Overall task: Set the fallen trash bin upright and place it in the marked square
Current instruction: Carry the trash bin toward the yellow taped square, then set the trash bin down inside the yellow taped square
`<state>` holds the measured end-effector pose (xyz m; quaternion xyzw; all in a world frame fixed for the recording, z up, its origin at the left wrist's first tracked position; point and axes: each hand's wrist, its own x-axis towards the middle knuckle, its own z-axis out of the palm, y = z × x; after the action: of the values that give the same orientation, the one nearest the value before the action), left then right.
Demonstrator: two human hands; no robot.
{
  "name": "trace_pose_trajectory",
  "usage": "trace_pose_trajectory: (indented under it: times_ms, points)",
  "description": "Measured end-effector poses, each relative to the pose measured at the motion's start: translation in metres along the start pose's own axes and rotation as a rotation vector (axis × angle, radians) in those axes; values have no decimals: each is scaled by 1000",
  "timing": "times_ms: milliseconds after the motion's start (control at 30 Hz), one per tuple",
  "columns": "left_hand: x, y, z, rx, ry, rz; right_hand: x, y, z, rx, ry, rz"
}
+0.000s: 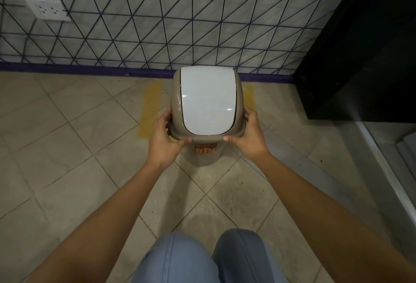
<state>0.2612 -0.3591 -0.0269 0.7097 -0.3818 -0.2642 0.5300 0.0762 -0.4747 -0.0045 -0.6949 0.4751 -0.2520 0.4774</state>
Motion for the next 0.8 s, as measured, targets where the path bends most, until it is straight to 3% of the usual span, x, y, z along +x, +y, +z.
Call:
trace_pose_trajectory:
  times_ms: [800]
  points:
    - [70,4,-10,104,-12,-9,64,-20,22,-197,7,13]
